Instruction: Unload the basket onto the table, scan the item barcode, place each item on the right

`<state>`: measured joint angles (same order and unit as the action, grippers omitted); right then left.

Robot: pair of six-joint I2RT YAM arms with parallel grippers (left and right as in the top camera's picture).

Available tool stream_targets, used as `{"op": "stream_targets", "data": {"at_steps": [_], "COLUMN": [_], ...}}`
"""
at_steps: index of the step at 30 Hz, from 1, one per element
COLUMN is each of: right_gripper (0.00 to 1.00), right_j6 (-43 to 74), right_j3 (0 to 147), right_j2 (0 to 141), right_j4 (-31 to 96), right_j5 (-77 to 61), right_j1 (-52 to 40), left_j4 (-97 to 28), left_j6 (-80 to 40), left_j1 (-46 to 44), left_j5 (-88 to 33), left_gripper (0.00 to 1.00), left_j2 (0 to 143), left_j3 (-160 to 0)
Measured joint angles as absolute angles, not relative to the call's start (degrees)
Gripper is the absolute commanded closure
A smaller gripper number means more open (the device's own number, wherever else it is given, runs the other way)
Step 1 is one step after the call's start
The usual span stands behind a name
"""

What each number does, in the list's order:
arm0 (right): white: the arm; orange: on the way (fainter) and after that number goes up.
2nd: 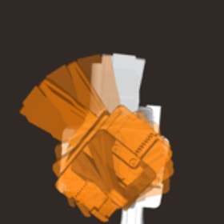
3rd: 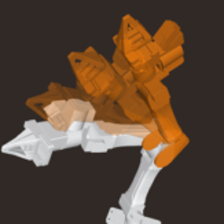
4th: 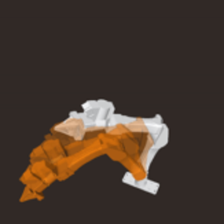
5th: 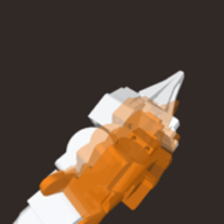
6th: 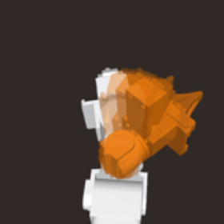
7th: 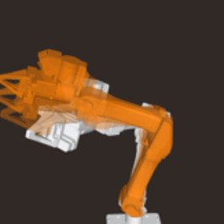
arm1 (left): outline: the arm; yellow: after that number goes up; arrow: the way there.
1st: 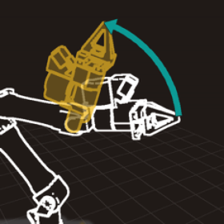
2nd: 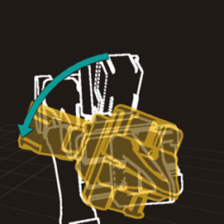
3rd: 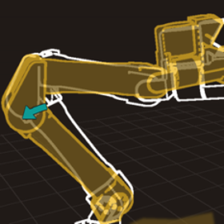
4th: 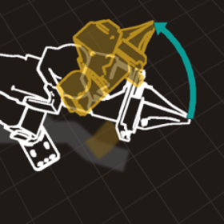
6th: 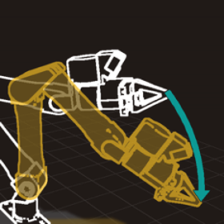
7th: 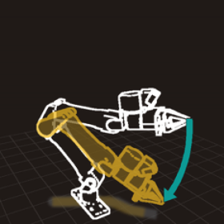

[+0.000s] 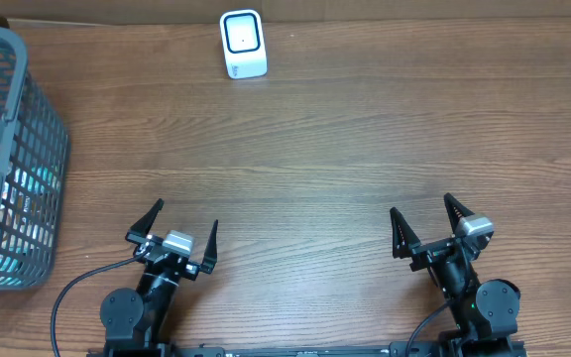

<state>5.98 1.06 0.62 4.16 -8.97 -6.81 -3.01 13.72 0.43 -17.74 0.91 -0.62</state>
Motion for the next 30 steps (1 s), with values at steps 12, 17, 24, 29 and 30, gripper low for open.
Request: {"op": "stream_targets", "data": {"at_steps": [12,17,24,29,30], "right_gripper": [0.00,0.00,0.00,0.00,0.00], "right_j6": [6.0,6.0,6.0,6.0,6.0], "right_j3": [1.1,1.1,1.1,1.1,1.1], "right_j2": [0.6,0.6,0.6,0.6,0.6], "right_j4": [4.2,4.2,4.2,4.2,4.2], "right_j5": [-9.0,-9.0,-9.0,-9.0,-9.0], "right_j1": [-7.6,-7.6,-7.6,-7.6,-7.6], "left_j4": [-3.0,-3.0,-3.0,-3.0,-3.0], "left_j6": [13.7,13.7,13.7,13.7,13.7], "left_j1": [0.4,0.4,0.4,0.4,0.4], "left_j5": [-17.7,-17.7,-17.7,-17.7,-17.7], "left_gripper": [0.00,0.01,0.01,0.00,0.00], "left_j2": [0.9,0.9,0.9,0.9,0.9], "left_j3": [-0.6,-0.6,-0.6,-0.6,-0.6]}}
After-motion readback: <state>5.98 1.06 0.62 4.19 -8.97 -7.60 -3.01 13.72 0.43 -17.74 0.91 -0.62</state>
